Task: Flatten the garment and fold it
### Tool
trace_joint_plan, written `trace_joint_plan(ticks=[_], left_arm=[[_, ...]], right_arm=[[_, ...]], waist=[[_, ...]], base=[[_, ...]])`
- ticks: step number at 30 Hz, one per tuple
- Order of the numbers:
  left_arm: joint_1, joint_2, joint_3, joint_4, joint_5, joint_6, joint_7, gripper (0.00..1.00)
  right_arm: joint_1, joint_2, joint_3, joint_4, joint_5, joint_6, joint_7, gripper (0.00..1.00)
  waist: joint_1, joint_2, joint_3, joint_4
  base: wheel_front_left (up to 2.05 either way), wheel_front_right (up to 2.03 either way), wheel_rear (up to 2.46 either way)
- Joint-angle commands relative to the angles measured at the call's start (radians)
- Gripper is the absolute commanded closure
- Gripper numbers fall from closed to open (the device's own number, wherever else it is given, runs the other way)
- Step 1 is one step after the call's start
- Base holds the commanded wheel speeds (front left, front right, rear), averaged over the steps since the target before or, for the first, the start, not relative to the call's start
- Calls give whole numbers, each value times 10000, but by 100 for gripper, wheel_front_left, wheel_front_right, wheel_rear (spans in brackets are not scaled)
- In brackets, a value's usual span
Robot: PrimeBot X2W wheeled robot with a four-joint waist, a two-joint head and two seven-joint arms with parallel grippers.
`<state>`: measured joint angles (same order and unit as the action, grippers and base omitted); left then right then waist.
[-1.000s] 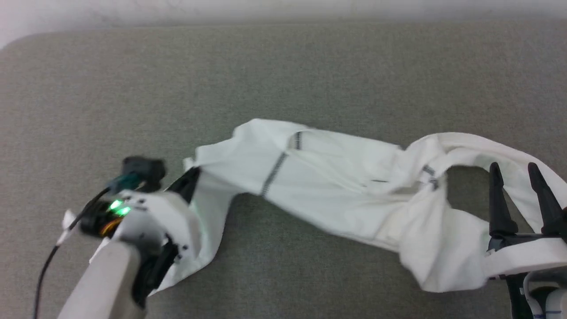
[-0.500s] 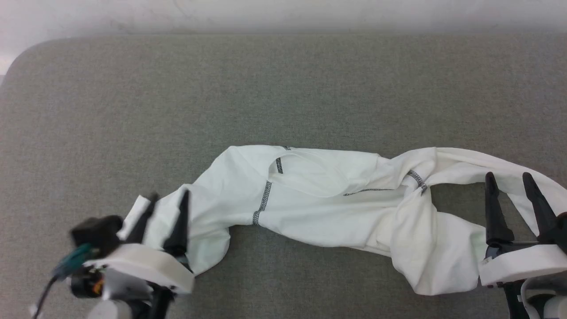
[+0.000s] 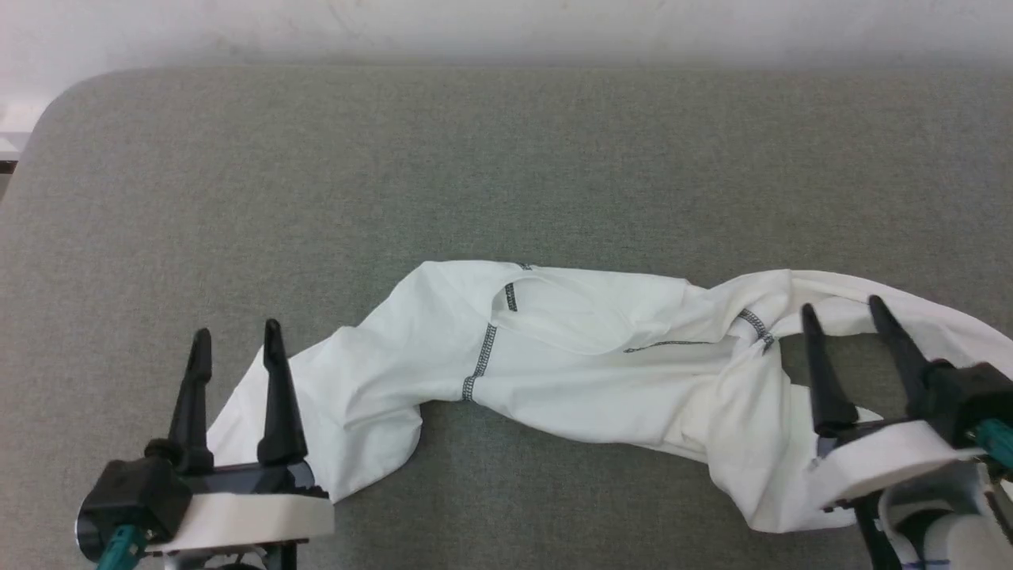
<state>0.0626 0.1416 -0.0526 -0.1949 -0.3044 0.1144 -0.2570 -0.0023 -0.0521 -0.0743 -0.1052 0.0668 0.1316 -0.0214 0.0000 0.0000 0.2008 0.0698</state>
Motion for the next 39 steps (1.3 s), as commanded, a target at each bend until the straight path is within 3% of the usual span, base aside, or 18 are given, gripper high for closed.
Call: trace_joint_plan(ticks=[1, 8, 16, 21, 25, 26, 27, 29, 39], left_arm=[[112, -86, 65, 7, 110, -65, -44, 0], [39, -587, 289, 158, 410, -560, -45, 0], [-214, -842, 408, 390, 439, -911, -46, 0], [-412, -892, 362, 574, 414, -1061, -46, 0], [-573, -906, 292, 695, 378, -1108, -47, 0], [-606, -908, 259, 714, 341, -1100, -47, 0], [-629, -909, 224, 730, 304, -1081, -47, 0], [-654, -910, 166, 758, 240, -1028, -47, 0], [-578, -912, 231, 868, 75, -913, -47, 0]], right_arm=[[-187, 18, 125, -57, -87, -9, 105, 0], [-1032, -314, 1567, 15, -789, -9, 2346, 0], [-2097, -2543, 3445, 240, 63, -9, 5006, 0], [-3015, -3858, 4661, 476, 581, -9, 5498, 0], [-3605, -4314, 5360, 835, 988, -9, 5697, 0], [-3704, -4345, 5446, 941, 1105, -9, 5720, 8], [-3781, -4340, 5455, 1050, 1196, -9, 5726, 56], [-3902, -4320, 5471, 1224, 1279, -9, 5655, 100], [-4617, -4229, 4977, 939, 1443, -9, 5128, 100]], waist=[[0, 0, 20, 44], [0, 0, 202, 323], [0, 0, 590, 719], [0, 0, 891, 1009], [0, 0, 1066, 1219], [0, 0, 1095, 1261], [0, 0, 1116, 1295], [0, 0, 1138, 1348], [0, 0, 974, 1295]], base=[[0, 0, 0], [0, 0, 0], [0, 0, 0], [0, 0, 0], [0, 0, 0], [0, 0, 0], [0, 0, 0], [0, 0, 0], [0, 0, 0]])
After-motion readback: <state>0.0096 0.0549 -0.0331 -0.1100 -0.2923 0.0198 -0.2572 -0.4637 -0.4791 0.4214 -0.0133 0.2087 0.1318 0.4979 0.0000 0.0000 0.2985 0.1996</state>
